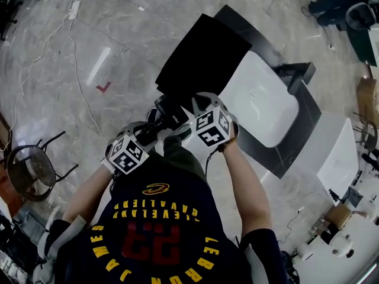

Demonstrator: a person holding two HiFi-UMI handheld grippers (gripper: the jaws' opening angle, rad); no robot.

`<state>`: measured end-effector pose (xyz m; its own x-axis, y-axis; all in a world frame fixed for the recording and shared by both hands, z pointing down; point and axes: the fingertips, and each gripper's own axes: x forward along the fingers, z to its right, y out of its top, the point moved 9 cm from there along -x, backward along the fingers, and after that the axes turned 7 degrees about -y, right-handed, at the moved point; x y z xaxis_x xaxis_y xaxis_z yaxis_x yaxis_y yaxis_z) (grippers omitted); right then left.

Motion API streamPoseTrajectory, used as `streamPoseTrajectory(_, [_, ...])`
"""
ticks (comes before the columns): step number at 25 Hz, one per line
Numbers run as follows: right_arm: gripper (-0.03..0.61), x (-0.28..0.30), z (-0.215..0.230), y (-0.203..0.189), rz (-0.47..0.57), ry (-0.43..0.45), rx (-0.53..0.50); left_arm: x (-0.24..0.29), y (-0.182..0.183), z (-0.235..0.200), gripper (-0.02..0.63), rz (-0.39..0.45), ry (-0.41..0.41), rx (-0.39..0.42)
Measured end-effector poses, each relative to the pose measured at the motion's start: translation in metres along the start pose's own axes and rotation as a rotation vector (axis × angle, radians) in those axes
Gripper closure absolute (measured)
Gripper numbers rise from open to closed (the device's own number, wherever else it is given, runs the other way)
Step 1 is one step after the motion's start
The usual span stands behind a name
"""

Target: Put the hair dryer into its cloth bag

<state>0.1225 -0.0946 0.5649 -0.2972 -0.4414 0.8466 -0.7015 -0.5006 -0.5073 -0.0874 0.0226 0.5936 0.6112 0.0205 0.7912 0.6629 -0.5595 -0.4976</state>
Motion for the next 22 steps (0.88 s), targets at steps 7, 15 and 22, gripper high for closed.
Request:
streamPoseTrajectory(7, [0.565, -0.022, 0.016, 0.009, 0.072, -0.011, 0.085, 0.014, 0.024, -0.009, 0.367, -0.011, -0.071, -0.006])
streamPoseTrajectory(15, [0.565, -0.026, 0.015, 0.004, 0.081, -0.01, 0.098, 0.029, 0.053, -0.034, 0.367, -0.037, -0.094, -0.028])
streamPoseTrajectory(22, [0.565, -0.03, 0.014, 0.001, 0.112, -0.003, 0.151, 0.05, 0.075, -0.048, 0.367, -0.011, 0.04, -0.101])
